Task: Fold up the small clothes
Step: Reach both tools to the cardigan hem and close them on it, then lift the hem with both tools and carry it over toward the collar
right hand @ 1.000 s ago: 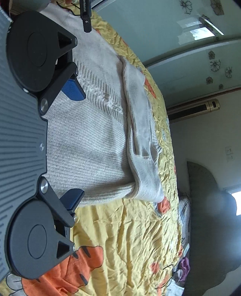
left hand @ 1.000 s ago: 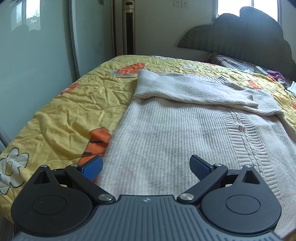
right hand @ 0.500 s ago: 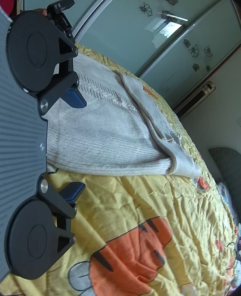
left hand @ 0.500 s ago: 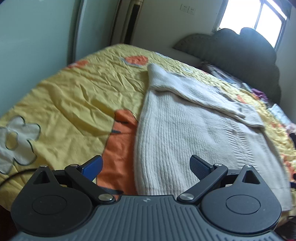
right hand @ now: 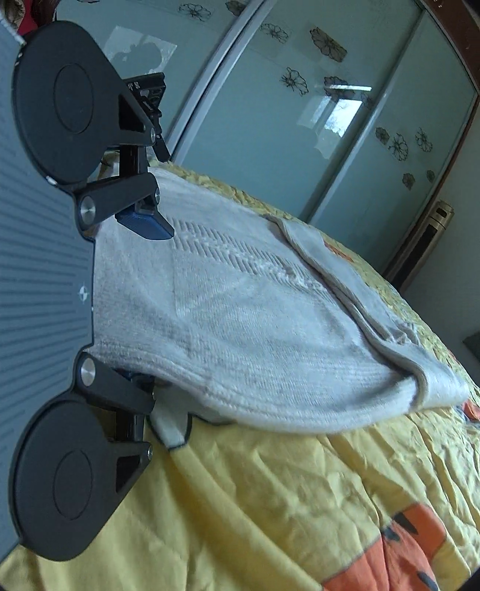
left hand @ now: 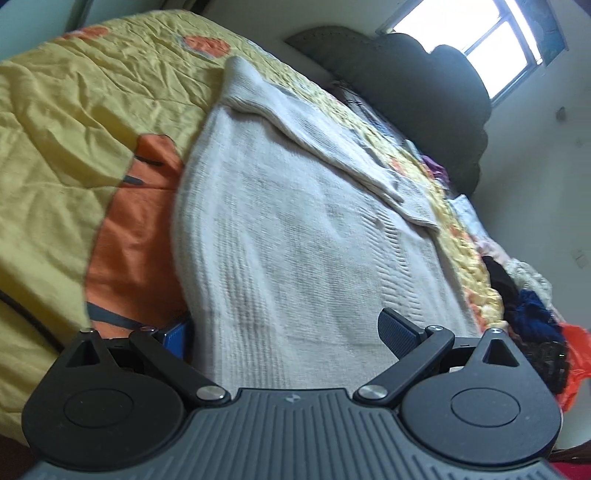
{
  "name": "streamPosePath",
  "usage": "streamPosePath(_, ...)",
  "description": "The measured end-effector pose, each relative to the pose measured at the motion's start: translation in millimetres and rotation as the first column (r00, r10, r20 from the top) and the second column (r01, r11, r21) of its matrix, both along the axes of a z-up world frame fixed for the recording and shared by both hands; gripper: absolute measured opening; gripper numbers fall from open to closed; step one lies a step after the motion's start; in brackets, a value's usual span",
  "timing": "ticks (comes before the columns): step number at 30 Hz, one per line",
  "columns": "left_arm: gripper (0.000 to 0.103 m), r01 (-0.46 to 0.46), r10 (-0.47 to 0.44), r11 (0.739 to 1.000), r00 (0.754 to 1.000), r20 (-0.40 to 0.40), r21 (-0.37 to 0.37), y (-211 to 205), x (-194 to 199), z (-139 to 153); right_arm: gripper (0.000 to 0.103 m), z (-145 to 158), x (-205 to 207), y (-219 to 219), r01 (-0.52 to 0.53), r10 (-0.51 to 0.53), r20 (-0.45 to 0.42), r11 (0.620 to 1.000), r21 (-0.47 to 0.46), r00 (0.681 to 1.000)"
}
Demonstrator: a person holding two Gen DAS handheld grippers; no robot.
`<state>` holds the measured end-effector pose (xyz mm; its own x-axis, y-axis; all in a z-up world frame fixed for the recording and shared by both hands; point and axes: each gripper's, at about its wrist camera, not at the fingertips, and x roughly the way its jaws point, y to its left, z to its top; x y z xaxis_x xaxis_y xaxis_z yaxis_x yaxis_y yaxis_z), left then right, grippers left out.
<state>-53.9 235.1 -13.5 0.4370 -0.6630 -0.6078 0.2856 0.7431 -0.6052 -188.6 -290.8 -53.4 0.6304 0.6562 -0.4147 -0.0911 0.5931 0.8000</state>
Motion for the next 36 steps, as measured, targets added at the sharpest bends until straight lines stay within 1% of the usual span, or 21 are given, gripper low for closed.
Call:
streamPosePath(2,0.1,0.035,-0.035,0.999,0.999,-0.012,-0.041,-6.2,1.0,-2.8,0.065,0.6,10.3,14.4,-0.043,0.043,0.01,0.999,0.011,0.999)
streamPosePath(4,0.1,0.071,-0.071,0.997,0.997,-0.003,-0.042,-16.9,-1.4,-3.9,0.064,2.1,20.7,29.8,-0.085,0.085,0.021,0.996,0.015,0.996)
streamPosePath(5,0.1,0.089,-0.089,0.995,0.996,0.007,-0.034,-22.8,-3.3,-3.8,0.06,2.5,25.6,37.4,-0.105,0.104,0.023,0.994,0.013,0.994)
streamPosePath(6,0.1,0.107,-0.106,0.994,0.994,0.019,-0.021,-28.8,-5.5,-3.1,0.054,2.2,30.0,44.6,-0.122,0.122,0.023,0.993,0.007,0.992)
streamPosePath(7,0.099,0.127,-0.127,0.992,0.992,0.028,-0.009,-35.0,-7.8,-2.3,0.05,1.9,34.3,51.0,-0.137,0.137,0.021,0.991,0.001,0.99)
streamPosePath(8,0.095,0.139,-0.139,0.99,0.99,0.038,0.006,-40.6,-10.3,-1.3,0.041,1.6,37.5,56.1,-0.146,0.146,0.018,0.989,-0.007,0.989)
streamPosePath(9,0.083,0.152,-0.153,0.988,0.987,0.04,0.021,-44.3,-11.8,-0.7,0.031,1.4,39.6,60.2,-0.153,0.153,0.011,0.988,-0.015,0.988)
streamPosePath(10,0.075,0.162,-0.164,0.986,0.986,0.04,0.036,-47.1,-13.2,-0.3,0.026,0.5,41.4,63.4,-0.157,0.157,0.002,0.987,-0.021,0.988)
streamPosePath(11,0.055,0.167,-0.169,0.985,0.985,0.031,0.048,-48.5,-13.2,-1.2,0.018,-0.1,41.9,65.5,-0.155,0.155,-0.004,0.987,-0.033,0.988)
streamPosePath(12,0.045,0.167,-0.168,0.985,0.986,0.017,0.054,-49.1,-12.2,-2.2,0.017,-0.3,41.3,66.4,-0.151,0.151,-0.005,0.988,-0.041,0.989)
streamPosePath(13,0.039,0.163,-0.163,0.985,0.987,0.005,0.054,-48.4,-11.3,-3.1,0.016,0.6,40.1,66.3,-0.147,0.147,-0.002,0.988,-0.041,0.989)
streamPosePath(14,0.03,0.155,-0.155,0.986,0.988,-0.004,0.061,-47.4,-10.6,-3.8,0.015,1.5,39.3,67.1,-0.142,0.142,0.003,0.989,-0.048,0.99)
streamPosePath(15,0.024,0.147,-0.147,0.987,0.989,-0.007,0.07,-46.5,-10.1,-4.1,0.015,3.8,37.7,67.4,-0.138,0.139,0.01,0.988,-0.062,0.99)
streamPosePath(17,0.019,0.128,-0.128,0.988,0.992,-0.005,0.081,-45.5,-10.4,-2.9,0.015,6.8,34.7,65.1,-0.137,0.139,0.022,0.987,-0.082,0.99)
streamPosePath(19,0.017,0.117,-0.12,0.988,0.993,0.025,0.097,-47.9,-13.1,2.9,0.015,13.9,35.4,66.0,-0.137,0.142,0.046,0.985,-0.104,0.989)
streamPosePath(21,0.016,0.101,-0.113,0.986,0.99,0.085,0.131,-54.6,-16.7,14.2,0.015,22.7,37.7,66.1,-0.134,0.144,0.077,0.984,-0.12,0.987)
streamPosePath(24,0.016,0.073,-0.104,0.983,0.977,0.186,0.166,-64.6,-20.7,34.0,0.015,38.6,42.5,66.6,-0.116,0.139,0.132,0.98,-0.162,0.981)
streamPosePath(27,0.015,0.039,-0.086,0.982,0.962,0.258,0.182,-75.3,-17.2,49.2,0.015,52.6,52.2,70.2,-0.091,0.128,0.175,0.975,-0.204,0.976)
streamPosePath(32,0.015,-0.005,-0.061,0.98,0.945,0.322,0.198,-94.4,-7.7,63.4,0.015,65.6,66.4,68.0,-0.052,0.108,0.221,0.968,-0.245,0.969)
streamPosePath(36,0.015,-0.05,-0.03,0.977,0.929,0.368,0.206,-101.2,-1.2,73.8,0.015,72.5,78.1,66.7,-0.018,0.089,0.252,0.962,-0.271,0.964)
